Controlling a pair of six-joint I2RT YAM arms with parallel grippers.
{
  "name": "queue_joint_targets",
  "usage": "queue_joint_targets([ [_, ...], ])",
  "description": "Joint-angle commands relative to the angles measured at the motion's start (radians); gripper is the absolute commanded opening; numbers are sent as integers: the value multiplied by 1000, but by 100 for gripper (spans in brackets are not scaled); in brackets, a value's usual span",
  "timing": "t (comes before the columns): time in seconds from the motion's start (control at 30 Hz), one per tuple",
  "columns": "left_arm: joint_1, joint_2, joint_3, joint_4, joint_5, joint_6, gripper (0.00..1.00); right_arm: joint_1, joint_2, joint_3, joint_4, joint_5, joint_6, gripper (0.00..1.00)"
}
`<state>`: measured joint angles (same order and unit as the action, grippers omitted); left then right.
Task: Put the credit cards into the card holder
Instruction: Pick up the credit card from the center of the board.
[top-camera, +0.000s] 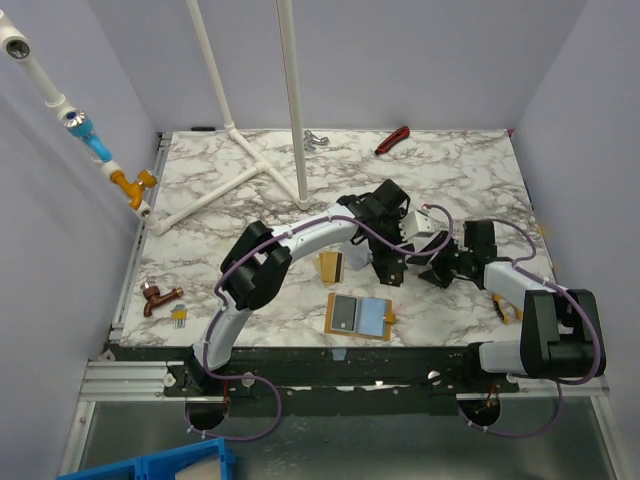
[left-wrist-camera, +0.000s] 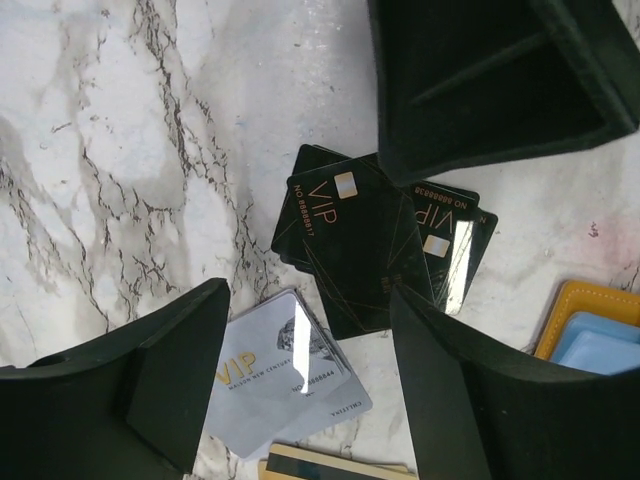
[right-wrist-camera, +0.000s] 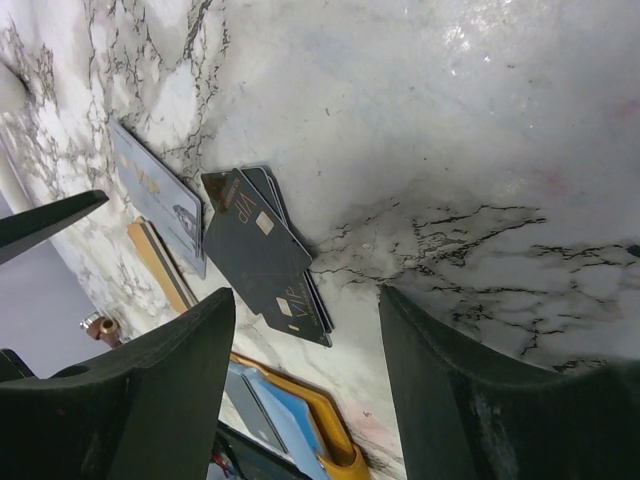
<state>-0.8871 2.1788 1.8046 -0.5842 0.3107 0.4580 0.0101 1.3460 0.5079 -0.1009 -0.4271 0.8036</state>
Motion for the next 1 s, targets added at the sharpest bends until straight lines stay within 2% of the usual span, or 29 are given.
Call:
queue_joint_targets([
  [0.0, 7, 34, 3, 29, -17, -67, 64, -3, -1, -28, 0, -28, -4, 62],
  [0.17, 8, 19, -50, 55, -30, -95, 57, -4, 10, -27, 4, -20, 1, 59],
  [0.3, 10, -19, -130, 109, -48, -102, 47, -4, 14, -20, 8, -18, 5, 58],
  [0.5, 10, 1, -91, 62, -113, -115, 37, -3, 29, -12, 28, -32, 16, 58],
  [0.97, -17, 35, -28, -15, -175, -65, 32, -3, 45, -28, 150, -98, 56, 56],
])
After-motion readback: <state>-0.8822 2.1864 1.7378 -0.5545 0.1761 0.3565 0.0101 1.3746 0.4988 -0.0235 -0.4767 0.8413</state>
